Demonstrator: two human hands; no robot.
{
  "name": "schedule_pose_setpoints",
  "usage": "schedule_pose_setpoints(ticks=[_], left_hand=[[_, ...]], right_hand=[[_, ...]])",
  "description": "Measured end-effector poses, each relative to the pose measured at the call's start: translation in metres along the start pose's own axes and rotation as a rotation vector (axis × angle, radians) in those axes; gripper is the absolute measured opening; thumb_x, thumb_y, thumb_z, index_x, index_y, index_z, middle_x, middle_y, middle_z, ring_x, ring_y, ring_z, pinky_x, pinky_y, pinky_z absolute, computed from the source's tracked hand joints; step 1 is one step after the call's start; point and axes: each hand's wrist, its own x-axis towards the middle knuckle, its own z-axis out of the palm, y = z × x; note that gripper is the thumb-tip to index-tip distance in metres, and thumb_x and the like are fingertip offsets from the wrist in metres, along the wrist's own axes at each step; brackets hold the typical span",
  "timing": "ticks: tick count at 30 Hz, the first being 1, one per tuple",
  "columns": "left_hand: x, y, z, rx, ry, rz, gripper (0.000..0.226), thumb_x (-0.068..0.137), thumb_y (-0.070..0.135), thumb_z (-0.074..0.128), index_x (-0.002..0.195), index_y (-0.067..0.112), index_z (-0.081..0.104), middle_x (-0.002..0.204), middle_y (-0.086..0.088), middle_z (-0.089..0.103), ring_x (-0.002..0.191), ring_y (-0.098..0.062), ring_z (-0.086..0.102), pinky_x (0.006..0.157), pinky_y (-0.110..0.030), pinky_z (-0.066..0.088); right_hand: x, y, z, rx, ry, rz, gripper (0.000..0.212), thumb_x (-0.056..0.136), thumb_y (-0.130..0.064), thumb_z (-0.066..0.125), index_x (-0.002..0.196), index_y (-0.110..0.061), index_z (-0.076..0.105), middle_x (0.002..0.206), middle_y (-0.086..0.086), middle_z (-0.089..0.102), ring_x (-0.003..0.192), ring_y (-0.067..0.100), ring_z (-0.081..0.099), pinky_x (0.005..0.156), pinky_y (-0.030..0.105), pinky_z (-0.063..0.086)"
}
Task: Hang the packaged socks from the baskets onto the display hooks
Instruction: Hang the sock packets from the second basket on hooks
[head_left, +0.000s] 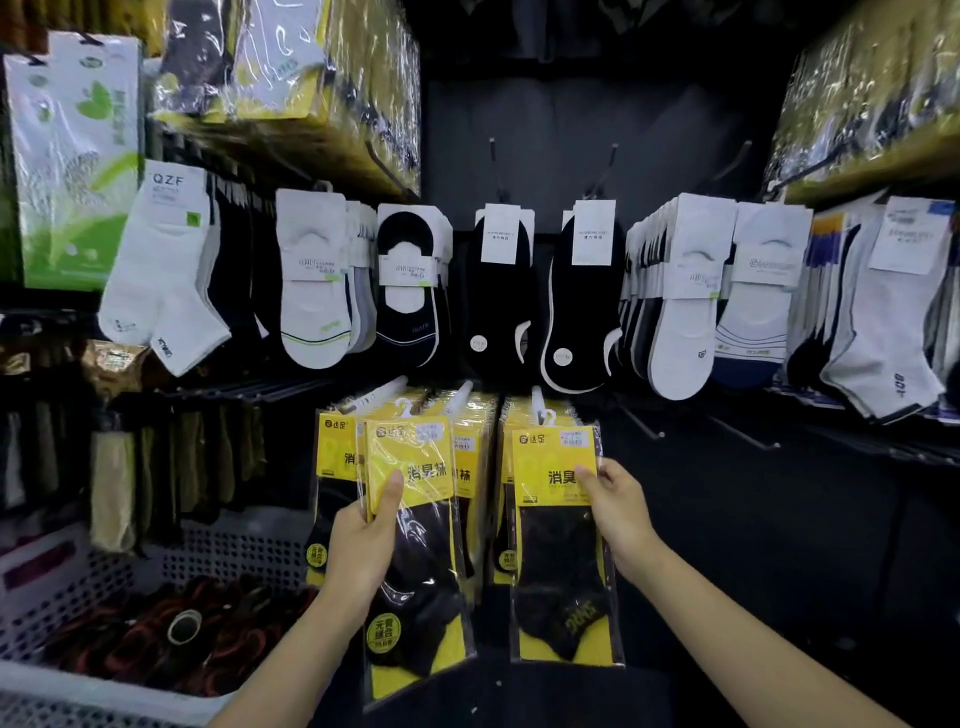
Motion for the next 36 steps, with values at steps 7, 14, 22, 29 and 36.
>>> schedule_pose_setpoints(ticks=[7, 14, 22, 29, 36], left_hand=[[0.007, -0.010, 0.002, 0.024, -0.007, -0.002, 0.063, 0.085, 0.055, 0.050, 0.036, 0.024, 0.026, 0.039, 0.010, 0.021, 0.044, -0.012, 0.028, 0.050, -0.015, 0.025], [0.007, -0.017, 0.008, 0.066, 0.007, -0.021, 0.058, 0.084, 0.056, 0.052, 0.047, 0.025, 0.019, 0.040, 0.011, 0.018, 0.036, -0.005, 0.018, 0.045, -0.020, 0.024], [0.002, -0.026, 0.025, 0.021, -0.057, -0.006, 0.050, 0.085, 0.049, 0.057, 0.051, 0.025, 0.031, 0.036, 0.010, 0.027, 0.034, -0.006, 0.029, 0.052, -0.021, 0.031], [-0.020, -0.019, 0.062, -0.057, -0.182, 0.019, 0.012, 0.087, 0.040, 0.058, 0.089, 0.032, 0.067, 0.080, 0.016, 0.072, 0.075, 0.008, 0.065, 0.059, -0.004, 0.045], [-0.029, -0.010, 0.078, -0.068, -0.255, -0.022, 0.011, 0.088, 0.037, 0.060, 0.096, 0.031, 0.064, 0.087, 0.018, 0.068, 0.077, 0.015, 0.062, 0.061, -0.003, 0.045]], right_hand=[[0.033, 0.025, 0.017, -0.060, 0.069, 0.053, 0.014, 0.095, -0.016, 0.056, 0.084, -0.010, 0.062, 0.077, 0.003, 0.062, 0.070, 0.015, 0.057, 0.066, 0.025, 0.047], [0.053, 0.051, 0.017, -0.112, 0.251, 0.155, 0.027, 0.082, -0.035, 0.072, 0.088, -0.011, 0.062, 0.083, -0.002, 0.061, 0.078, 0.012, 0.055, 0.073, 0.027, 0.042], [0.021, 0.055, 0.006, -0.129, 0.250, 0.059, 0.025, 0.086, -0.026, 0.069, 0.103, -0.009, 0.060, 0.105, 0.004, 0.061, 0.099, 0.019, 0.059, 0.084, 0.029, 0.048], [-0.035, 0.020, 0.016, 0.055, -0.187, 0.078, 0.025, 0.093, -0.038, 0.054, 0.105, -0.018, 0.065, 0.099, -0.001, 0.072, 0.093, 0.011, 0.068, 0.077, 0.023, 0.053], [-0.041, 0.010, -0.005, 0.135, -0.084, 0.017, 0.012, 0.091, -0.017, 0.061, 0.098, -0.010, 0.067, 0.087, 0.001, 0.076, 0.082, 0.013, 0.072, 0.069, 0.020, 0.057]])
